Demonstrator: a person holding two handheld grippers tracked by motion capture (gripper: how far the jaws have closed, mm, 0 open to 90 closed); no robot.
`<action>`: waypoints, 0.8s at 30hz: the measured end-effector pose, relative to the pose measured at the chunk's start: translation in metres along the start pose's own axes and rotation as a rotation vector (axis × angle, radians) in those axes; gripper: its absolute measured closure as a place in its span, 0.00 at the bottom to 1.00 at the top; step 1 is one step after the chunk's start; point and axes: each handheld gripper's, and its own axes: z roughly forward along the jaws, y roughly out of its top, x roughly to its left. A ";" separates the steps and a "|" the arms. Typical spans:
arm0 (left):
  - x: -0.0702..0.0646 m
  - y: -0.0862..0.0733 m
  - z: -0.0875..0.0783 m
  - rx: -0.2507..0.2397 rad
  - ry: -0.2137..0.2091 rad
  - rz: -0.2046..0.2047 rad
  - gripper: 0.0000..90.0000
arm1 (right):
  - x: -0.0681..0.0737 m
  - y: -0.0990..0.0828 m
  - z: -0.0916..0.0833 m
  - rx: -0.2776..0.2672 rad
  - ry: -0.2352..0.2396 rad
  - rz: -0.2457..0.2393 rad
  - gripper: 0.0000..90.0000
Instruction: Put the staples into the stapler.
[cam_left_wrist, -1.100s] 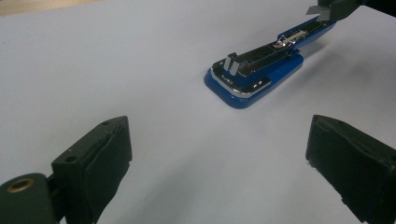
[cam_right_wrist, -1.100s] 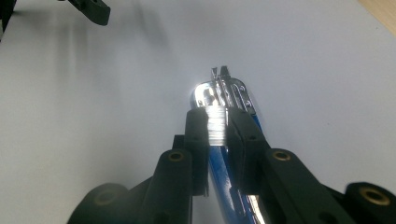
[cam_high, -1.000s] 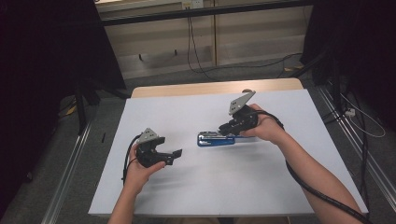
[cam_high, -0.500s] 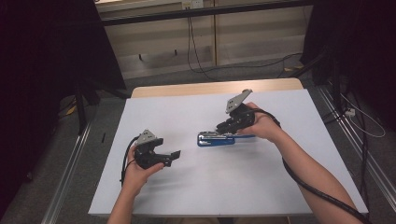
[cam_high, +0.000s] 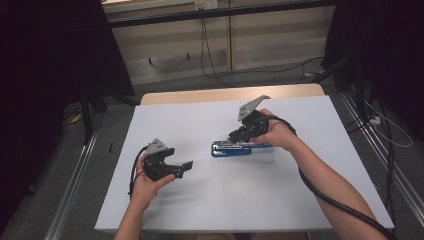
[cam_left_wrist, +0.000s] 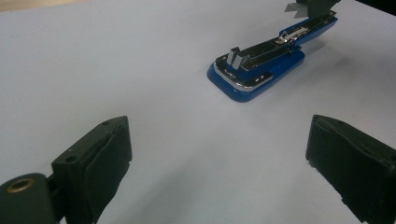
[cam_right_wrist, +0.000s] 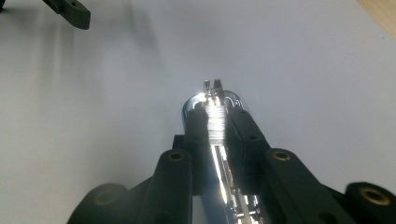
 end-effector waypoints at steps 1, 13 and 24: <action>0.000 0.000 0.000 0.000 0.000 0.000 0.08 | -0.001 0.000 0.000 -0.001 0.000 0.001 0.88; 0.000 0.000 0.000 -0.002 -0.001 -0.005 0.08 | -0.007 0.007 0.007 0.019 0.002 -0.013 0.88; 0.002 -0.001 -0.002 -0.003 0.001 -0.007 0.08 | -0.010 0.014 0.016 0.043 0.010 -0.029 0.88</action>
